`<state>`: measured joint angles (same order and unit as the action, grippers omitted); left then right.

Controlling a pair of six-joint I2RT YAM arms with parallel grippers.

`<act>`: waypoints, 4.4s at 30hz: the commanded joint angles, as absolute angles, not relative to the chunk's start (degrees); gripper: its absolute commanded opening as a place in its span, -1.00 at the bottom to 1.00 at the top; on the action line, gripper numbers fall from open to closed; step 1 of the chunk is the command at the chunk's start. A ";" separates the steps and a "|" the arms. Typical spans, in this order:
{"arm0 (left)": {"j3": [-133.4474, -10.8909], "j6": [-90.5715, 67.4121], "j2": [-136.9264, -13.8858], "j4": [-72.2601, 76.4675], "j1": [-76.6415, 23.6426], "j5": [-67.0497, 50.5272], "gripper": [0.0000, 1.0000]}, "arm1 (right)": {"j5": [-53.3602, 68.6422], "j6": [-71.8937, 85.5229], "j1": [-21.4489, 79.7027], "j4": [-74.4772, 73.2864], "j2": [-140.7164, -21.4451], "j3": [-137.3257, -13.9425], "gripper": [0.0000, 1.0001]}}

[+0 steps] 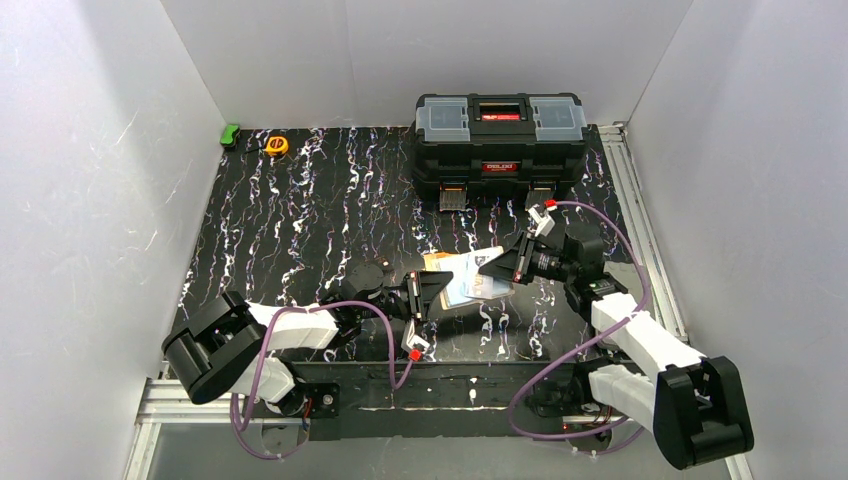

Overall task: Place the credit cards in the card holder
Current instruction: Insert the credit card into the card holder.

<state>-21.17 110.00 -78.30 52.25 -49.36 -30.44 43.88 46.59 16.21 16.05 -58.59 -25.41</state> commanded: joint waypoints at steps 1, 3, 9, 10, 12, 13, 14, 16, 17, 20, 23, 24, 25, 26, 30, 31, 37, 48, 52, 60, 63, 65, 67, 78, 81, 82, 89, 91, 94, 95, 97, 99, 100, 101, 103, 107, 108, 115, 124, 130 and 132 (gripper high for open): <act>-23.83 110.57 -77.47 55.17 -49.57 -32.11 -1.00 | 48.81 43.53 16.53 14.79 -61.16 -28.52 -0.97; -23.67 110.65 -77.24 55.22 -49.57 -32.29 -1.00 | 50.14 43.23 16.52 14.67 -62.04 -29.12 -0.97; -23.16 111.01 -76.82 55.38 -49.57 -32.73 -1.00 | 51.76 42.04 16.52 13.49 -62.79 -30.00 -0.97; -23.12 111.00 -76.74 55.45 -49.57 -32.85 -1.00 | 51.95 41.77 16.52 13.19 -62.88 -30.27 -0.97; -23.10 111.11 -76.67 55.33 -49.58 -32.87 -1.00 | 52.46 41.35 16.52 12.78 -63.12 -30.69 -0.97; -23.10 111.11 -76.72 55.40 -49.57 -32.95 -1.00 | 52.59 41.18 16.52 12.56 -63.31 -30.85 -0.97; -23.11 111.15 -76.65 55.33 -49.57 -32.95 -1.00 | 52.75 41.05 16.52 12.41 -63.55 -30.98 -0.97; -23.15 111.24 -76.67 55.35 -49.59 -32.95 -1.00 | 53.39 40.93 16.57 12.46 -63.99 -31.15 -0.97; -23.15 111.26 -76.74 55.37 -49.57 -33.02 -1.00 | 53.70 40.89 16.53 12.48 -64.27 -31.33 -0.97; -23.12 111.26 -76.70 55.20 -49.57 -33.13 -1.00 | 54.71 40.79 16.59 12.86 -65.04 -31.68 -0.97; -23.13 111.27 -76.80 55.21 -49.58 -33.17 -1.00 | 55.26 40.86 16.82 13.05 -66.22 -32.16 -0.97; -23.12 111.37 -76.81 55.24 -49.57 -33.29 -0.98 | 55.29 40.82 16.91 13.08 -66.43 -32.30 -0.97; -23.14 111.45 -76.85 55.21 -49.57 -33.30 -0.94 | 55.21 40.85 16.96 13.03 -66.52 -32.48 -0.97; -23.10 111.49 -76.89 55.18 -49.57 -33.26 -0.89 | 55.16 40.85 17.06 13.05 -66.50 -32.50 -0.97; -23.03 111.63 -76.77 55.16 -49.57 -33.26 -0.87 | 54.43 40.50 17.15 12.03 -65.96 -33.01 -0.97; -23.03 111.71 -76.84 55.07 -49.57 -33.26 -0.87 | 54.30 40.44 17.14 11.85 -65.87 -33.01 -0.97; -23.03 111.89 -76.89 55.01 -49.57 -33.52 -0.82 | 55.59 40.29 17.32 12.21 -66.35 -33.44 -0.97; -23.55 111.94 -77.21 55.02 -49.57 -33.40 -0.55 | 52.49 39.18 20.90 10.34 -70.16 -37.12 -0.96; -23.23 111.61 -77.03 55.07 -49.57 -33.31 -0.61 | 48.35 39.08 21.29 8.76 -69.09 -36.64 -0.74; -23.16 110.33 -76.77 55.36 -49.61 -32.74 -0.97 | 41.04 36.62 21.51 -1.06 -67.77 -39.86 0.20; -22.82 110.38 -76.55 55.29 -49.59 -32.48 -1.00 | 38.32 35.21 21.87 -5.55 -66.99 -41.09 0.25; -22.54 110.35 -76.24 55.13 -49.63 -32.14 -1.00 | 36.05 33.81 22.01 -9.20 -66.30 -41.74 0.30; -22.21 110.33 -76.09 54.95 -49.62 -31.84 -1.00 | 33.70 32.41 22.40 -12.90 -65.31 -42.40 0.33; -22.05 110.25 -75.97 55.11 -49.66 -31.64 -1.00 | 31.82 31.81 25.83 -14.77 -64.88 -43.49 0.35; -21.98 110.23 -76.04 55.01 -49.66 -31.48 -1.00 | 31.60 32.31 27.46 -14.12 -65.69 -44.18 0.35; -21.93 110.22 -76.01 54.94 -49.64 -31.40 -1.00 | 31.51 32.45 28.00 -13.81 -65.69 -44.30 0.35; -21.61 110.59 -76.03 54.03 -49.66 -30.83 -0.99 | 26.69 31.74 32.08 -16.79 -65.01 -47.10 0.34; -21.47 110.70 -76.00 53.91 -49.63 -30.60 -0.99 | 23.54 30.59 33.24 -19.33 -64.60 -48.09 0.33; -21.23 110.76 -75.79 53.60 -49.67 -30.49 -0.99 | 19.51 29.32 34.30 -22.47 -63.68 -49.36 0.33; -21.19 110.75 -75.73 53.55 -49.66 -30.45 -0.99 | 18.49 28.94 34.42 -23.41 -63.37 -49.79 0.32; -21.18 110.78 -75.70 53.47 -49.62 -30.48 -0.99 | 17.42 28.36 34.61 -24.59 -62.76 -50.17 0.32; -21.16 110.84 -75.68 53.44 -49.71 -30.41 -0.99 | 17.38 28.28 34.75 -24.78 -62.37 -50.22 0.32; -21.13 110.91 -75.72 53.32 -49.66 -30.40 -0.99 | 17.38 28.29 34.86 -24.84 -62.32 -50.26 0.32; -21.18 110.85 -75.72 53.38 -49.64 -30.41 -0.99 | 17.44 28.38 35.01 -24.80 -62.39 -50.23 0.32; -21.18 110.93 -75.69 53.27 -49.66 -30.41 -0.99 | 17.62 28.69 35.51 -24.62 -62.47 -50.14 0.31; -21.23 110.92 -75.67 53.34 -49.67 -30.41 -0.99 | 18.18 28.93 36.40 -23.90 -62.86 -50.16 0.31; -21.27 110.94 -75.67 53.35 -49.66 -30.41 -0.99 | 18.40 29.07 36.53 -23.65 -63.00 -50.16 0.31; -21.35 110.87 -75.76 53.14 -49.66 -30.34 -0.87 | 19.62 29.17 38.22 -22.51 -64.51 -51.95 0.29; -21.53 110.18 -75.81 53.36 -49.66 -30.15 -0.52 | 21.34 28.07 42.30 -22.44 -69.44 -56.32 0.26; -20.70 110.22 -75.28 53.11 -49.67 -29.83 -0.70 | 25.10 26.29 43.20 -20.86 -69.65 -57.82 0.26; -16.69 110.35 -71.38 49.59 -49.66 -29.01 -1.00 | 22.87 26.60 41.75 -22.70 -66.87 -55.68 0.28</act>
